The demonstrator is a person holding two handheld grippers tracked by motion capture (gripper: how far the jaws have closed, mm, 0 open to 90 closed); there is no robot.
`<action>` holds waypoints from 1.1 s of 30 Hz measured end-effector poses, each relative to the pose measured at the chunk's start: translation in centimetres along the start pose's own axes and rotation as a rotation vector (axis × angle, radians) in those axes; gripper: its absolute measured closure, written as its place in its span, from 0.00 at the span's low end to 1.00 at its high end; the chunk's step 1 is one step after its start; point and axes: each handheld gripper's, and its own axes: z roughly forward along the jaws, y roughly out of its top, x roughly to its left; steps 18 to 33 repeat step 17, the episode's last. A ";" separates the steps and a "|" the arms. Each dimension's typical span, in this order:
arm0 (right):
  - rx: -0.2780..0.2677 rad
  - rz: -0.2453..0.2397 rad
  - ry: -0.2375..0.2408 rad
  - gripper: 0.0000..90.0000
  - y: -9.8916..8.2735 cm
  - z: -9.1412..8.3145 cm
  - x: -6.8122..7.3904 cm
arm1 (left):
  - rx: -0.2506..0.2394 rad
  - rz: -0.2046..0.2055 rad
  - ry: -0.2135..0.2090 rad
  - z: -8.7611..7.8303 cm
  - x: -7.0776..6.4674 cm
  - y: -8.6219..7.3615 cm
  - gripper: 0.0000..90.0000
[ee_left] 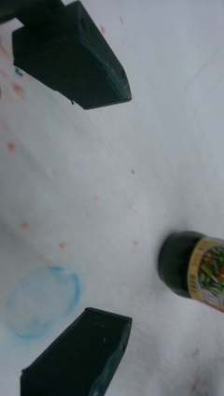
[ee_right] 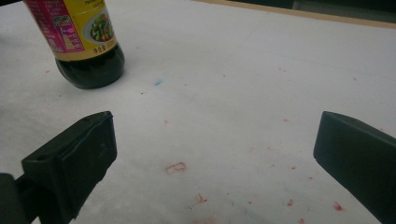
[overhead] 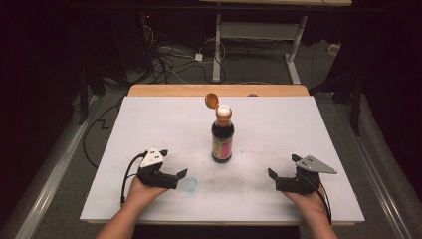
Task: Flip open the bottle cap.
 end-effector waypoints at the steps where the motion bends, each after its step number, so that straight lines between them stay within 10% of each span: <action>1: -0.002 -0.005 -0.001 0.00 0.0 -0.1 0.0 | 0.007 0.011 0.010 -0.3 0.3 -0.2 0.00; 33: -0.016 -0.008 -0.010 0.00 -0.2 0.0 -0.1 | -0.039 0.020 0.008 -0.7 0.6 -0.5 0.00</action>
